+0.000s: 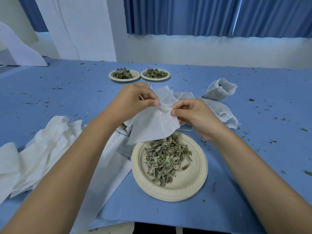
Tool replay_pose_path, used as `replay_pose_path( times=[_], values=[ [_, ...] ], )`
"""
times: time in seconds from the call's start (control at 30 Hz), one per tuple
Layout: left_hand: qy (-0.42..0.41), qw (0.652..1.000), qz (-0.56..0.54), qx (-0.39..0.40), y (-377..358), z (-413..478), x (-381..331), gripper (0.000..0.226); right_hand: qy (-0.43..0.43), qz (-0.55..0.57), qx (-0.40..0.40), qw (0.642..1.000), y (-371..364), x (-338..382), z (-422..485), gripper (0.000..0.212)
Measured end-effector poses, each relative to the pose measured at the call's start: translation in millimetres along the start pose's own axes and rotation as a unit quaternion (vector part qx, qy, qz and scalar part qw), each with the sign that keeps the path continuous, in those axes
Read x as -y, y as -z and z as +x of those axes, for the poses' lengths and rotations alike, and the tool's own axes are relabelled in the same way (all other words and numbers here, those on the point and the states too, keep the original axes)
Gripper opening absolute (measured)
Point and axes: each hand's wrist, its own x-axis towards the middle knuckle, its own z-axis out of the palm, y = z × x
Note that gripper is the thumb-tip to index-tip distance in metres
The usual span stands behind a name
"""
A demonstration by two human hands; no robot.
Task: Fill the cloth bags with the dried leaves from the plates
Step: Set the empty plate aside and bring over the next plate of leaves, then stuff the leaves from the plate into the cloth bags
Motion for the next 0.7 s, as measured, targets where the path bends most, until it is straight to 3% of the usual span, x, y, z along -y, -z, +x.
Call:
replay_pose_path(
  times=[0.2, 0.3, 0.5, 0.7],
  values=[
    [0.023, 0.993, -0.095, -0.068, -20, 0, 19, 0.015, -0.012, 0.058, -0.024, 0.998, 9, -11, 8, 0.015],
    [-0.015, 0.989, -0.125, -0.084, -35, -6, 17, 0.020, -0.012, 0.074, -0.033, 0.997, 13, -14, 7, 0.019],
    [-0.149, 0.986, -0.070, -0.025, -48, -21, 9, 0.048, -0.008, 0.112, 0.001, 0.994, 7, -16, 2, 0.009],
    [-0.223, 0.975, 0.001, -0.024, -43, -21, 15, 0.033, -0.020, 0.143, 0.045, 0.989, -5, -18, -5, 0.008]
  ],
)
